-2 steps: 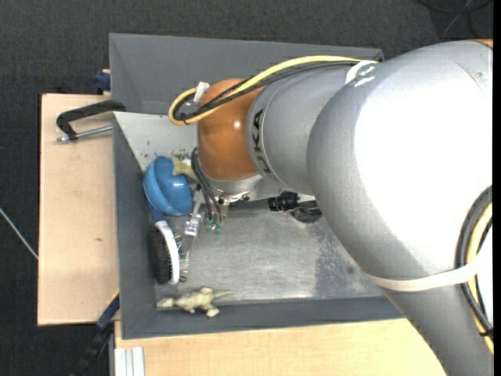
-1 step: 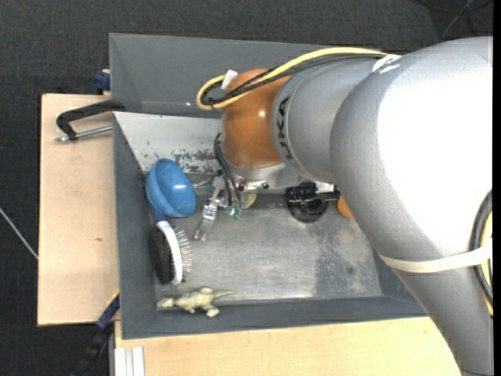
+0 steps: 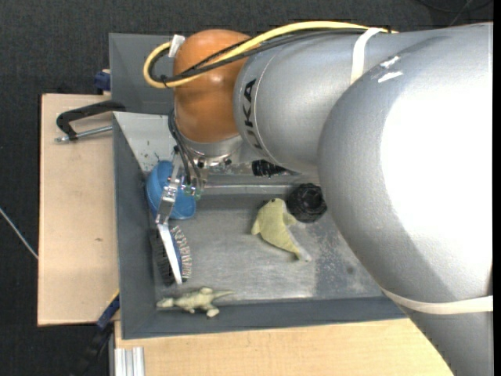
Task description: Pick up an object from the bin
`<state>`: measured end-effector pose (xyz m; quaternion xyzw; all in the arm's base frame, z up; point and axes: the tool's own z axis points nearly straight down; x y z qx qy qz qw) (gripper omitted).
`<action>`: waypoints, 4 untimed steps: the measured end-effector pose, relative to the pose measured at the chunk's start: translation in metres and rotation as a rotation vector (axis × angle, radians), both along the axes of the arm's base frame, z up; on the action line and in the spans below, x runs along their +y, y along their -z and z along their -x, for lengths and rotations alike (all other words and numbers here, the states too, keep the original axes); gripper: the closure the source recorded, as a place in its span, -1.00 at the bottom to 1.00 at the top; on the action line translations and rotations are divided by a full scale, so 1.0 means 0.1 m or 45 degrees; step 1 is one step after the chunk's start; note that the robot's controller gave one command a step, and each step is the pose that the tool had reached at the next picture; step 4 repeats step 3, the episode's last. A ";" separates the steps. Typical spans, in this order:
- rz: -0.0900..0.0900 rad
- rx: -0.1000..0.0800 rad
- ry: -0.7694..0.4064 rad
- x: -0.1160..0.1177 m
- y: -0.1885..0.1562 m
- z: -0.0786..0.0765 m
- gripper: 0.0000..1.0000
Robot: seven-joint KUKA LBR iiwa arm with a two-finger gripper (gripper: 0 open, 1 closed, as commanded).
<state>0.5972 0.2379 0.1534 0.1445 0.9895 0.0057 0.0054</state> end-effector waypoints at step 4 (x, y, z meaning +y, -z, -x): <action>0.007 -0.002 -0.045 -0.31 -0.50 -0.02 1.00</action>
Offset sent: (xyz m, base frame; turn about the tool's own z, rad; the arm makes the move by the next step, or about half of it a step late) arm -0.0035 -0.0077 -0.0834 -0.0688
